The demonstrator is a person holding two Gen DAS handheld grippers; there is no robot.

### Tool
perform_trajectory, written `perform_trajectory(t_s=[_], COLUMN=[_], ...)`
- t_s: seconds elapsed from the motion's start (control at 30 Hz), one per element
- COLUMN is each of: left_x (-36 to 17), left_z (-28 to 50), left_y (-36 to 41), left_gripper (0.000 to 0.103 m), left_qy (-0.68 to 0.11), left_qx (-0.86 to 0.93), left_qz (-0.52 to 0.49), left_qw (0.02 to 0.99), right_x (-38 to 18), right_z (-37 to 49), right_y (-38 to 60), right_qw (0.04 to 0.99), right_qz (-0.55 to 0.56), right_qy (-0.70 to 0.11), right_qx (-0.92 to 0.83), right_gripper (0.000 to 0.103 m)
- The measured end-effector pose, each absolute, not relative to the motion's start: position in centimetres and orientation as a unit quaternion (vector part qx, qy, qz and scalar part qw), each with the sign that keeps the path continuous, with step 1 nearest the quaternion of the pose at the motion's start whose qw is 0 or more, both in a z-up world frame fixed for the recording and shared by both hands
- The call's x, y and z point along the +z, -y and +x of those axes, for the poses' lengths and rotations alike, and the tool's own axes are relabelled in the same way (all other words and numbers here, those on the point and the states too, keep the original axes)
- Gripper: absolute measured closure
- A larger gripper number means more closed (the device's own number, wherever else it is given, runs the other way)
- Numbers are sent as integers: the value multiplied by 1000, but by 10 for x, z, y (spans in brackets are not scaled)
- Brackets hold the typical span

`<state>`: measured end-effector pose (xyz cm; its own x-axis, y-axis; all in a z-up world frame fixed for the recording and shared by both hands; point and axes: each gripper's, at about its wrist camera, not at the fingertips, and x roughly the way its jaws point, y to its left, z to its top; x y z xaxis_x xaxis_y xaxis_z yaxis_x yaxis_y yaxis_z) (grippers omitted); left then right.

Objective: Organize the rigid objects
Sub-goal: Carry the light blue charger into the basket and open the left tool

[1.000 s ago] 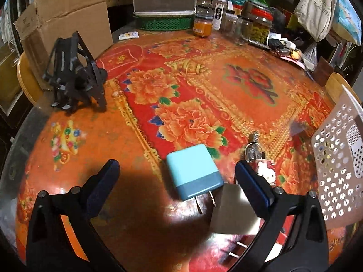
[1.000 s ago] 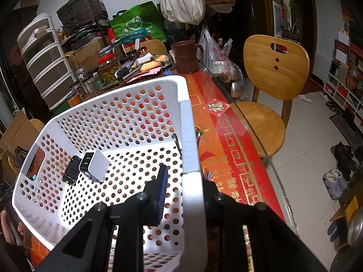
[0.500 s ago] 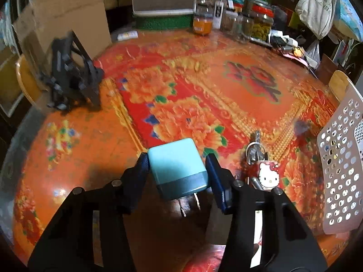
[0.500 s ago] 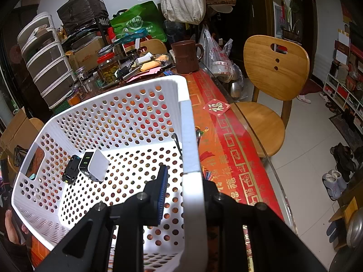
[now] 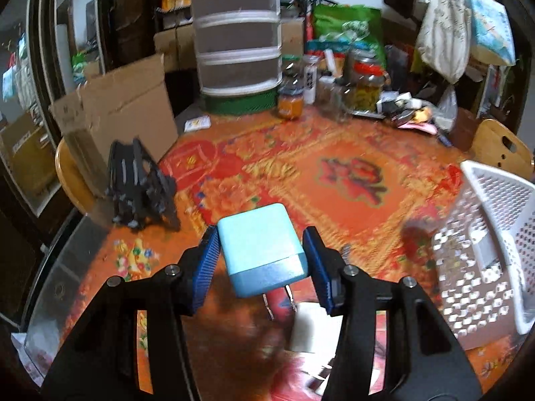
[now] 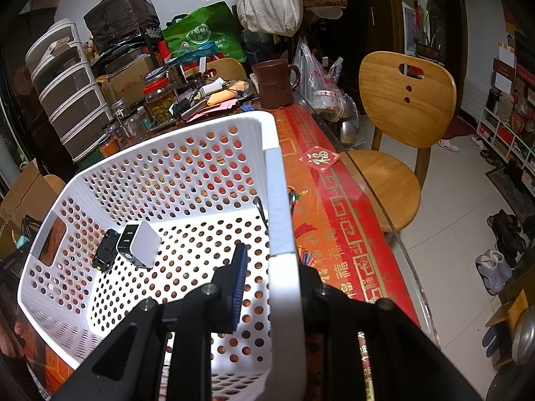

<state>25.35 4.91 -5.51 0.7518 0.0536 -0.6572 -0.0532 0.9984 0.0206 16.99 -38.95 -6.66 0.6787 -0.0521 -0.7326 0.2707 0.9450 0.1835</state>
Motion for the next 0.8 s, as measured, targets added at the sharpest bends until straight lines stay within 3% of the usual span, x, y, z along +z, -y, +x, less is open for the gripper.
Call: perform_trajectory(t_s=[0.43, 0.8], left_x=[21, 35], left_z=[242, 234], left_y=[22, 84], left_gripper=[55, 55], left_qy=[-292, -279], left_qx=[-5, -44], left_qz=[62, 100], left_qw=[954, 954], right_x=[-67, -67], right_z=[170, 170], right_y=[389, 389], right_qw=[906, 906], right_qz=[140, 140], right_qy=[-390, -390], right_qx=[-88, -88], right_gripper=[82, 82])
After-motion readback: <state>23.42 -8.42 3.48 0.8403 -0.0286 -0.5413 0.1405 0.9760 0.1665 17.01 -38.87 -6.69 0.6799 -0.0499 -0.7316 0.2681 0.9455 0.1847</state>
